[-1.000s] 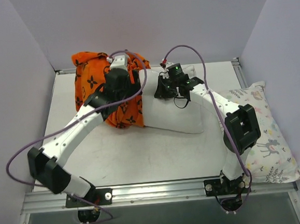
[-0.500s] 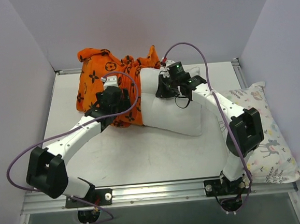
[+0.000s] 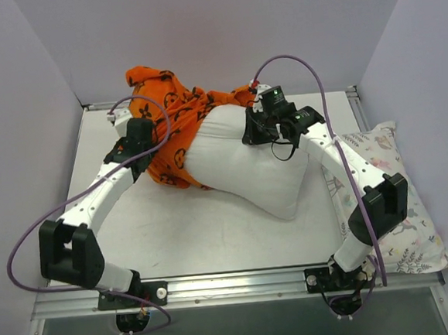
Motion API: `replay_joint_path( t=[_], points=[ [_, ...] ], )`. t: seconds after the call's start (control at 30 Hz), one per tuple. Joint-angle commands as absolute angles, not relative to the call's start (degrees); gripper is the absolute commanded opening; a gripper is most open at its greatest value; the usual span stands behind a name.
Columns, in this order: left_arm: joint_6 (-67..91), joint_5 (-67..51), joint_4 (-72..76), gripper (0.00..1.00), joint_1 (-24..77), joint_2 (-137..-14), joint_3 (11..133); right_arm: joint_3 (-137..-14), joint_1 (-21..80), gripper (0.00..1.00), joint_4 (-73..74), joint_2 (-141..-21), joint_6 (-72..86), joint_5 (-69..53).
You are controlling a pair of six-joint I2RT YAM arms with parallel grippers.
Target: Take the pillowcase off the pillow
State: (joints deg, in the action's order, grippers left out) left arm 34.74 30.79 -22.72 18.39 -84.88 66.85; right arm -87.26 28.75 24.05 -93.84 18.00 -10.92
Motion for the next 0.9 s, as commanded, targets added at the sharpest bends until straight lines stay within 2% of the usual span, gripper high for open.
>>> replay_joint_path(
  t=[0.0, 0.1, 0.23, 0.3, 0.47, 0.5, 0.53, 0.57, 0.6, 0.63, 0.67, 0.7, 0.87],
  points=[
    [39.6, 43.4, -32.6, 0.0, 10.8, -76.7, 65.6, -92.4, 21.4, 0.0, 34.3, -89.9, 17.5, -3.8],
    [42.1, 44.7, -36.1, 0.0, 5.5, -72.3, 64.5, -95.4, 16.4, 0.0, 35.5, -90.6, 19.1, -7.2],
    [41.4, 39.0, -35.4, 0.0, 0.4, -69.5, 62.0, -98.8, 13.8, 0.0, 36.6, -92.5, 20.0, -8.9],
    [40.1, 35.5, -34.7, 0.0, 1.4, -70.7, 61.6, -100.0, 15.3, 0.0, 36.7, -93.6, 20.4, -10.0],
    [40.7, 35.3, -30.3, 0.0, 12.8, -71.9, 55.6, -97.7, 24.1, 0.0, 35.9, -94.7, 17.1, -5.0],
    [41.3, 34.7, -29.6, 0.0, 13.8, -72.7, 53.4, -96.8, 26.9, 0.03, 35.8, -94.8, 16.4, -3.4],
    [41.6, 33.8, -29.0, 0.0, 14.3, -73.1, 52.6, -96.5, 28.5, 0.18, 35.8, -94.7, 15.5, -2.3],
    [41.8, 32.8, -28.4, 0.0, 15.5, -73.6, 51.9, -96.2, 29.8, 0.39, 35.2, -94.4, 14.9, -0.2],
    [43.1, 32.8, -28.5, 0.0, 16.2, -74.1, 50.8, -95.4, 32.9, 0.74, 34.9, -94.0, 14.2, 2.3],
    [43.2, 32.7, -28.1, 0.0, 16.9, -74.1, 50.1, -95.0, 34.4, 0.85, 34.4, -92.6, 13.4, 3.9],
    [43.2, 32.4, -27.2, 0.0, 17.9, -74.1, 49.6, -94.6, 35.8, 0.9, 33.3, -91.9, 11.7, 6.1],
    [43.6, 32.3, -26.9, 0.0, 18.3, -74.2, 49.1, -94.1, 37.8, 1.0, 32.5, -91.0, 11.1, 9.5],
    [43.6, 31.1, -25.8, 0.0, 19.6, -73.9, 48.3, -87.5, 49.1, 1.0, 23.9, -85.6, 3.6, 10.7]
  ],
)
